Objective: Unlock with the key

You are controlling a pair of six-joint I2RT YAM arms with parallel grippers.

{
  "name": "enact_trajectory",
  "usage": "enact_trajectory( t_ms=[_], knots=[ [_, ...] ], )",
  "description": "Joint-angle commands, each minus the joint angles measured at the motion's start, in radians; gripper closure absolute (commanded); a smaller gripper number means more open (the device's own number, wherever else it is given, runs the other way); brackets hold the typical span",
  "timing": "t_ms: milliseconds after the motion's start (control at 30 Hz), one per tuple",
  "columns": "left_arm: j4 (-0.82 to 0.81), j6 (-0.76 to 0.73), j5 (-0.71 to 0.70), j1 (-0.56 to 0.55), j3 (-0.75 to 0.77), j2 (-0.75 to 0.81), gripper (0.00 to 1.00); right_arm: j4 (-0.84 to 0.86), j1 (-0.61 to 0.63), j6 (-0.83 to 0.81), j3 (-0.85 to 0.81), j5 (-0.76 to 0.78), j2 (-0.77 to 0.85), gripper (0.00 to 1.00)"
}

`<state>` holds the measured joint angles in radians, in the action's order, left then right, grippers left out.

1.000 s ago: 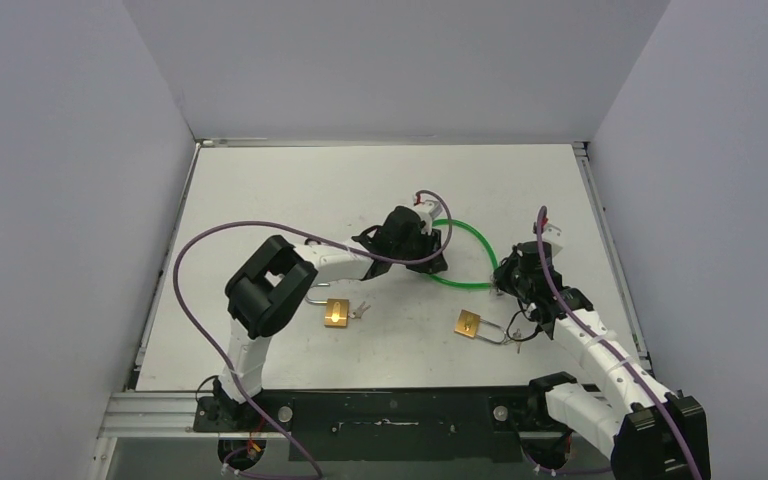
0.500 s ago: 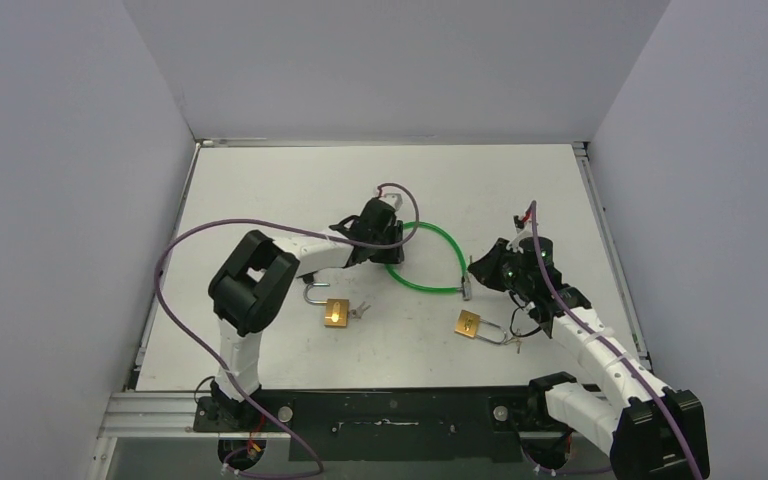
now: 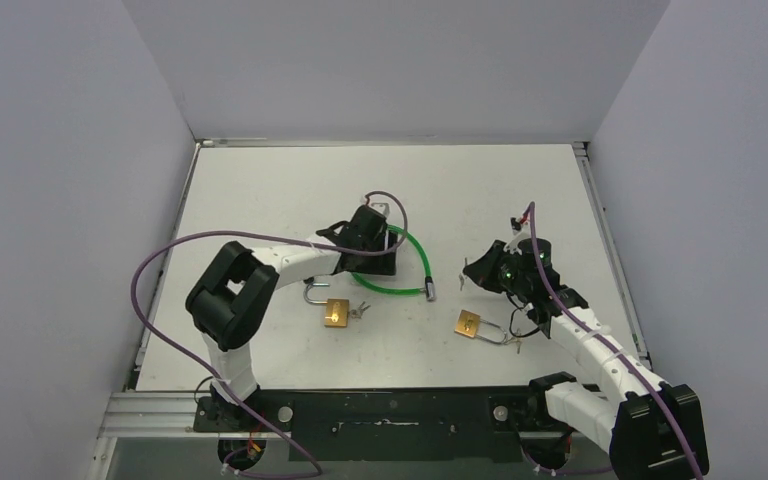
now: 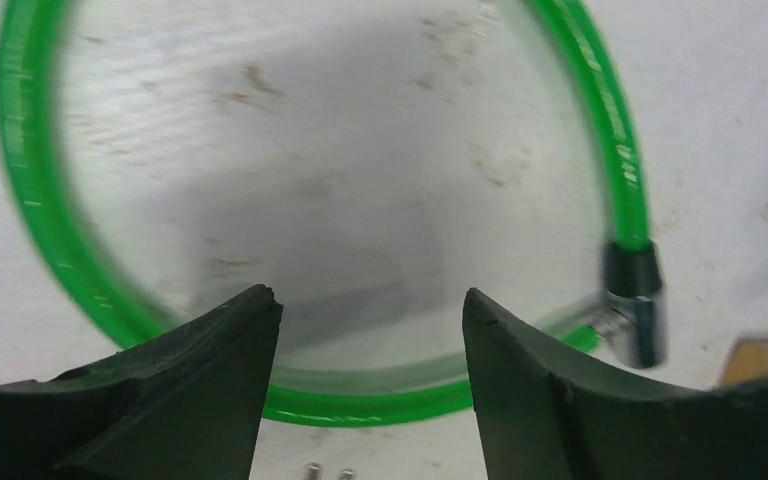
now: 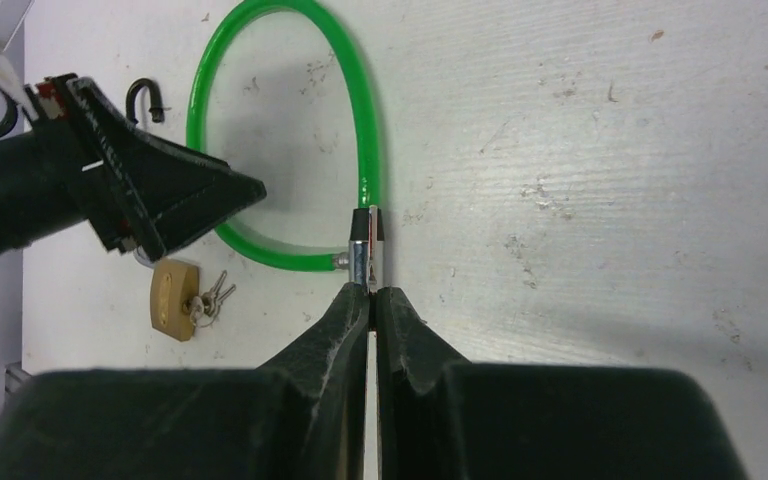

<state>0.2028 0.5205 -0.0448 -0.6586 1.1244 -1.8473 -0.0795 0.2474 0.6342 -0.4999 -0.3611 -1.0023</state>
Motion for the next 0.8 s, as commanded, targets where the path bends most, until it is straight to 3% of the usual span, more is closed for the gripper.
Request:
enact_trajectory(
  t_ms=[0, 167, 467, 567, 767],
  knots=[
    [0.051, 0.047, -0.036, -0.113, 0.123, -0.002, 0.34, -0.014, -0.004, 0.035, 0.017, 0.09, 0.023, 1.0],
    [0.094, 0.169, -0.125, -0.191, 0.226, -0.082, 0.33, -0.03, -0.007, 0.084, 0.066, 0.118, 0.058, 1.0],
    [0.105, 0.266, -0.138, -0.236, 0.336, -0.211, 0.34, -0.032, -0.008, 0.111, 0.159, 0.074, 0.107, 1.0],
    [0.167, 0.271, -0.166, -0.252, 0.391, -0.251, 0.41, -0.038, -0.01, 0.11, 0.172, 0.057, 0.12, 1.0],
    [0.382, 0.281, -0.314, -0.294, 0.524, -0.346, 0.45, -0.023, -0.011, 0.119, 0.168, 0.01, 0.121, 1.0]
  ],
)
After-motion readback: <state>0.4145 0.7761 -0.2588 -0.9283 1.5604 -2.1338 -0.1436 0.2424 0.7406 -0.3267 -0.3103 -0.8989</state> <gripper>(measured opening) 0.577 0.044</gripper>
